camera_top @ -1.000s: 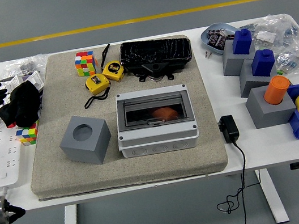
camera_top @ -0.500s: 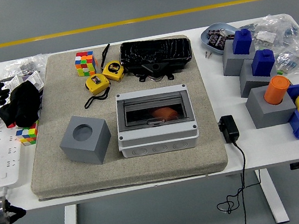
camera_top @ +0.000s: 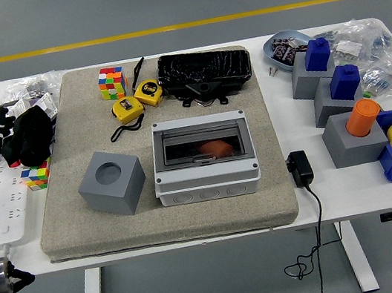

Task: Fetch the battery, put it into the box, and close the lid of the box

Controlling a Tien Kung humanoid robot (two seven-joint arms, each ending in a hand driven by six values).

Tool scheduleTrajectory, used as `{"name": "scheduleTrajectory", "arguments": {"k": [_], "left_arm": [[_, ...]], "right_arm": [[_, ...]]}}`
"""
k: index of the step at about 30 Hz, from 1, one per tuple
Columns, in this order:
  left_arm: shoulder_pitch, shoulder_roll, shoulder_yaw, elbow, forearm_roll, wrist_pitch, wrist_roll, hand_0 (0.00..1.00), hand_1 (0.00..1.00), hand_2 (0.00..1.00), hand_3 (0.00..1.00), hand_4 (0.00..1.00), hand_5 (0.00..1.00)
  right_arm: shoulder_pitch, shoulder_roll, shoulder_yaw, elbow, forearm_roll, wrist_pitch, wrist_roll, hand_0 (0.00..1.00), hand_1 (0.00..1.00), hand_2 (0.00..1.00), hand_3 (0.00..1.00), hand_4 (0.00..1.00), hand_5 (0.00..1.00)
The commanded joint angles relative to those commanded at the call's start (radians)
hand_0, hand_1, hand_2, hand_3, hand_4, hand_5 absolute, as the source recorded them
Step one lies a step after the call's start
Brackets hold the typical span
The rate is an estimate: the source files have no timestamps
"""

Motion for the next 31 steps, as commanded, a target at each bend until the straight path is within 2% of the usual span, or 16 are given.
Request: {"name": "scheduleTrajectory", "arguments": {"k": [8,19,24,25,28,31], "left_arm": [[0.028,-0.002,0.006,0.003,0.003,-0.001,0.001,0.672,0.660,0.623,0.649,0.967,0.863],[0.007,-0.008,-0.015,0.001,-0.005,-0.003,-0.002,0.671,0.662,0.624,0.649,0.968,0.842],[0.002,-0.006,-0.003,0.000,-0.008,-0.002,-0.002,0.669,0.661,0.624,0.649,0.965,0.841],[0.001,-0.006,-0.001,0.001,-0.007,-0.003,-0.001,0.669,0.661,0.624,0.649,0.965,0.841],[-0.001,-0.009,0.001,0.004,-0.007,-0.004,0.001,0.669,0.661,0.624,0.649,0.965,0.841],[-0.003,-0.009,0.002,0.003,-0.006,-0.006,0.002,0.669,0.661,0.624,0.649,0.965,0.841]], "right_arm": [[-0.024,0.009,0.002,-0.001,-0.004,0.002,-0.003,0.769,0.682,0.662,0.612,0.984,0.822],[-0.003,0.010,0.015,-0.001,-0.007,0.000,-0.004,0.770,0.682,0.662,0.613,0.985,0.822],[-0.003,0.009,-0.038,-0.028,0.108,0.011,0.093,0.770,0.682,0.662,0.613,0.985,0.822],[-0.001,0.009,-0.051,-0.032,0.134,0.021,0.107,0.930,0.828,0.826,0.861,0.998,0.998],[0.005,0.006,-0.087,-0.043,0.163,0.070,0.098,0.930,0.828,0.826,0.861,0.998,0.998],[0.005,0.009,-0.071,-0.048,0.142,0.095,0.090,0.930,0.828,0.826,0.861,0.998,0.998]]}}
